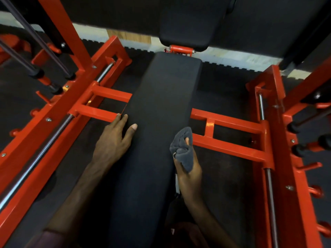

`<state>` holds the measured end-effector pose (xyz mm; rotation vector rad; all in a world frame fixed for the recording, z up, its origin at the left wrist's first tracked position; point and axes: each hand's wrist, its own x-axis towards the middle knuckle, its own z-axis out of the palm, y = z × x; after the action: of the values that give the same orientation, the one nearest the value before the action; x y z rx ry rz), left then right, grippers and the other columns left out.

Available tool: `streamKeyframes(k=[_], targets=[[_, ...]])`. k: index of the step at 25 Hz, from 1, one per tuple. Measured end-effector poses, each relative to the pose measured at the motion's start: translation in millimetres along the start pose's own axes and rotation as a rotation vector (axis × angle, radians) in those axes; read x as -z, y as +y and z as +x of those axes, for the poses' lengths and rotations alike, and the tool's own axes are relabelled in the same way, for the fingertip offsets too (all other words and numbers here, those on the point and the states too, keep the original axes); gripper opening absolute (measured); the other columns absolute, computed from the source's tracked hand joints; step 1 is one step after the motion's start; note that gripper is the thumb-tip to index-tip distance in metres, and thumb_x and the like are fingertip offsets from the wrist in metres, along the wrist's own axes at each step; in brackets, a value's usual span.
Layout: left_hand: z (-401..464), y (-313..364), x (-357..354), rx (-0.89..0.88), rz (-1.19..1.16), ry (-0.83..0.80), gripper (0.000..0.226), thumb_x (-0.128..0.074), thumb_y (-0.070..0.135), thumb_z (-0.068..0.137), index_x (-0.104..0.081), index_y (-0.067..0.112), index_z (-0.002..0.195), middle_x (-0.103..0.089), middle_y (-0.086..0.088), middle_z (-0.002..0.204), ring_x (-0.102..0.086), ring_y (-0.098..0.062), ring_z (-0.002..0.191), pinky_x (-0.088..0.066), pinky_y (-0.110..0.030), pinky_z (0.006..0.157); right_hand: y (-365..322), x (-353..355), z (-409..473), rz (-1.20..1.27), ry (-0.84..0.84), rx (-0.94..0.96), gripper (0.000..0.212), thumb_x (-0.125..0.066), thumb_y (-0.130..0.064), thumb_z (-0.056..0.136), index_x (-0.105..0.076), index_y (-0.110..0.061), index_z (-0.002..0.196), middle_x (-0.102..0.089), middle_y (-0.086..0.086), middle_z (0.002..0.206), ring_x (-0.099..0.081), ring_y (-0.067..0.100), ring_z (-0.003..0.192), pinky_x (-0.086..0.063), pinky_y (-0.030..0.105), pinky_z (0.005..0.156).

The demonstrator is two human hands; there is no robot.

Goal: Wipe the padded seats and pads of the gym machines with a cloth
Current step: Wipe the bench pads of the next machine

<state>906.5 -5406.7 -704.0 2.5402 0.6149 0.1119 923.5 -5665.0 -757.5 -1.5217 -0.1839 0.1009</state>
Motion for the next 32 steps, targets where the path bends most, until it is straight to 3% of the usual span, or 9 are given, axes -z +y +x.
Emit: streamKeyframes(k=[6,11,16,20,22,24,28,32], targets=[[20,22,0,-0.013,0.003,0.013,0.071,-0.039,0.063,0.106,-0.037,0.022,0.163,-0.024,-0.005,0.174,-0.029,-0.028,0.157,-0.027,-0.048,0.125,-5,3,90,0.002,0.054,-0.041,0.076,-0.079,-0.049,0.084,-0.058,-0.009,0.146,-0.068,0.007,0.139,-0.063,0.025,0.131,-0.047,0.060,0.112],[32,28,2,0.010,0.002,-0.007,0.071,-0.039,0.061,0.107,-0.038,0.018,0.162,-0.027,-0.009,0.173,-0.034,-0.033,0.154,-0.029,-0.048,0.124,-4,3,57,-0.013,0.019,-0.073,0.088,-0.083,-0.057,0.081,-0.054,-0.010,0.150,-0.065,0.005,0.145,-0.060,0.024,0.137,-0.044,0.057,0.116],[56,47,3,-0.019,0.071,-0.002,0.068,-0.041,0.056,0.109,-0.043,0.010,0.158,-0.034,-0.019,0.167,-0.040,-0.042,0.148,-0.032,-0.051,0.121,-16,2,158,-0.078,0.033,-0.054,0.061,-0.080,-0.036,0.085,-0.065,-0.011,0.138,-0.073,0.004,0.130,-0.068,0.016,0.120,-0.051,0.056,0.108],[70,55,3,-0.010,0.071,0.009,0.065,-0.043,0.052,0.109,-0.045,0.008,0.157,-0.038,-0.021,0.165,-0.043,-0.044,0.145,-0.034,-0.050,0.118,-5,3,145,-0.075,0.022,-0.062,0.067,-0.081,-0.040,0.086,-0.060,-0.011,0.143,-0.069,0.007,0.137,-0.064,0.025,0.130,-0.051,0.052,0.111],[73,55,0,-0.005,0.069,0.020,0.065,-0.043,0.052,0.109,-0.046,0.008,0.157,-0.040,-0.021,0.164,-0.046,-0.046,0.142,-0.035,-0.050,0.117,-4,9,164,-0.081,0.008,-0.044,0.055,-0.080,-0.035,0.088,-0.066,-0.011,0.136,-0.073,0.008,0.130,-0.068,0.023,0.124,-0.054,0.047,0.106],[75,52,-2,0.000,0.065,0.018,0.067,-0.042,0.055,0.108,-0.045,0.010,0.158,-0.039,-0.019,0.165,-0.047,-0.044,0.142,-0.037,-0.049,0.118,-6,9,208,-0.107,0.028,-0.017,0.040,-0.078,-0.029,0.087,-0.071,-0.011,0.122,-0.076,0.009,0.119,-0.070,0.015,0.109,-0.056,0.042,0.098],[79,42,-5,-0.003,0.029,0.004,0.074,-0.039,0.064,0.106,-0.041,0.015,0.162,-0.029,-0.011,0.171,-0.040,-0.034,0.152,-0.031,-0.045,0.124,-3,8,294,-0.139,0.099,-0.003,0.033,-0.081,-0.024,0.086,-0.075,-0.008,0.115,-0.078,0.004,0.108,-0.066,0.006,0.093,-0.055,0.036,0.088],[78,35,-6,-0.015,-0.041,0.023,0.072,-0.043,0.061,0.106,-0.041,0.016,0.162,-0.030,-0.006,0.171,-0.032,-0.020,0.157,-0.023,-0.034,0.128,-11,9,356,-0.201,0.112,-0.038,0.028,-0.083,-0.020,0.089,-0.076,-0.010,0.113,-0.074,0.000,0.101,-0.064,0.008,0.088,-0.050,0.026,0.077]])
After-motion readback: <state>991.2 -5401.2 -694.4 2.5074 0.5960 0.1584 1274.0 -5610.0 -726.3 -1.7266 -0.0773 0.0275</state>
